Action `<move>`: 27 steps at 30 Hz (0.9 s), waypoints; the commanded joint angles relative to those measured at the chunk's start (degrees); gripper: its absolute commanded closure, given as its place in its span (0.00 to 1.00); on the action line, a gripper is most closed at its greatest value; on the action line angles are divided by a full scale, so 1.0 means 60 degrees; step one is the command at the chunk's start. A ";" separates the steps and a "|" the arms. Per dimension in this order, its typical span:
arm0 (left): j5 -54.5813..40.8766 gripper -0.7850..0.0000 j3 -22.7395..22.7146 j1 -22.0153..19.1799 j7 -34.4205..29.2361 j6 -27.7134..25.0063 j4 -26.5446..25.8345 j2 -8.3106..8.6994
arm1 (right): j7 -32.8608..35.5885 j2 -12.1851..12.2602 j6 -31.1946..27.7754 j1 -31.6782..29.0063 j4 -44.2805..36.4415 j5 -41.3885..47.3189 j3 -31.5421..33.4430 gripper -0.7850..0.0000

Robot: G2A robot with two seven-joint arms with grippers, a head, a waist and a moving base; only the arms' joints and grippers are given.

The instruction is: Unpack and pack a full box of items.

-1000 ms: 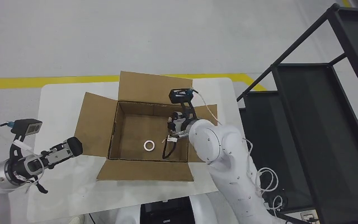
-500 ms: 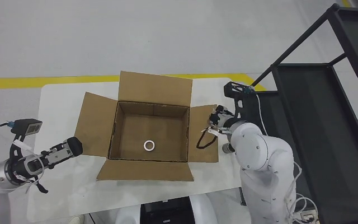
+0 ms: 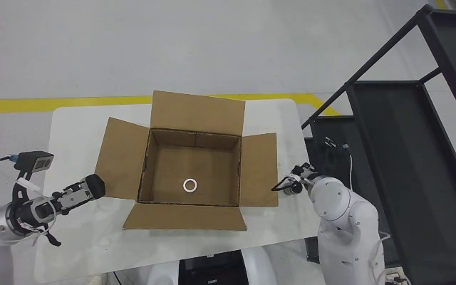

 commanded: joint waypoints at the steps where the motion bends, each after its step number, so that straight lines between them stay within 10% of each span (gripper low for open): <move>1: 0.0000 0.00 0.0000 0.0000 0.0000 0.0000 0.0000 0.0000 | -0.0172 -0.0033 0.0176 -0.0037 0.0514 0.0014 -0.0151 1.00; 27: 0.0000 0.00 0.0000 0.0000 0.0000 0.0000 0.0000 0.0000 | -0.2606 -0.0138 0.1850 -0.1217 0.2769 0.2321 0.0670 1.00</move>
